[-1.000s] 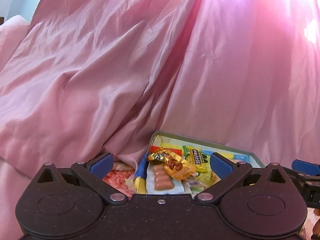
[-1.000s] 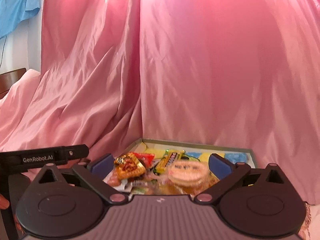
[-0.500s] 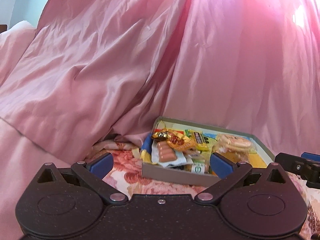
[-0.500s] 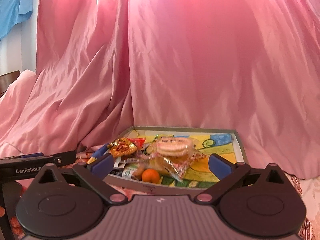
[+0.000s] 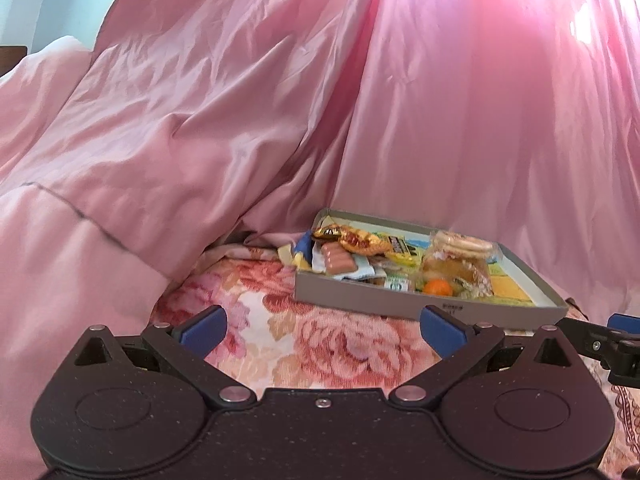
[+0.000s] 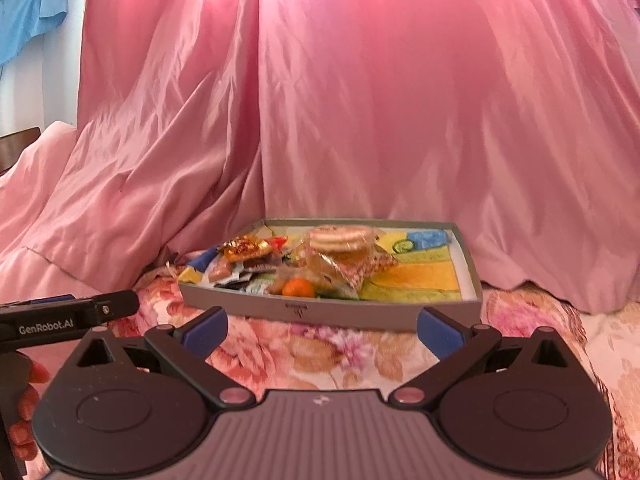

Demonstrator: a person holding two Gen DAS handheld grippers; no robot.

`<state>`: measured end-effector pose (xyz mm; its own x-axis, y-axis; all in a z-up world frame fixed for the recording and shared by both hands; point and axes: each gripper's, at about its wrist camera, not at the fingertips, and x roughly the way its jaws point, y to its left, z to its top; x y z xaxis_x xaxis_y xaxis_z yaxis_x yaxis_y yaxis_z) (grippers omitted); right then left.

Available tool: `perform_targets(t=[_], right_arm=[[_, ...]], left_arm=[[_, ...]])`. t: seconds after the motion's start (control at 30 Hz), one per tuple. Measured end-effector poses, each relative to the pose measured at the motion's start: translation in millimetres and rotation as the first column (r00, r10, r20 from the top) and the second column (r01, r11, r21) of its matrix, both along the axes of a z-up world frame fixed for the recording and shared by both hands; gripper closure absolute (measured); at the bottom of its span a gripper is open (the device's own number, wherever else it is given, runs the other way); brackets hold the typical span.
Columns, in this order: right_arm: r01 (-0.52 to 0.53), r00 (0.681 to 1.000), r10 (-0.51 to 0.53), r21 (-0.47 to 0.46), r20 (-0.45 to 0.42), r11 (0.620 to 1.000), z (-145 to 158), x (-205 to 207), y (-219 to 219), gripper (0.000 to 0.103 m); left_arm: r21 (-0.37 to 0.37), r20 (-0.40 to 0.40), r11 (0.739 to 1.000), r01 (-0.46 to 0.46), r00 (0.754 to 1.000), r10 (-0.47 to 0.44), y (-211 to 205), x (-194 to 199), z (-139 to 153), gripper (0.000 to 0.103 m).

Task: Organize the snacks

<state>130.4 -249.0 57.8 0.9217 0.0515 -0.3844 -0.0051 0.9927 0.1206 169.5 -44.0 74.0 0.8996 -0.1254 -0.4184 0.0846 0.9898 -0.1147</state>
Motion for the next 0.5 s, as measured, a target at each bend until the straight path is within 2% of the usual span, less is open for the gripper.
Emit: perform_targets(t=[0.5], right_arm=[[0.032,0.999,-0.033,-0.03,-0.021,0.999,-22.6,-55.5,14.3,0.0]], left_arm=[[0.053,-0.002,0.999,-0.001,1.0,0.001,12.1,-61.1,-20.7,0.001]])
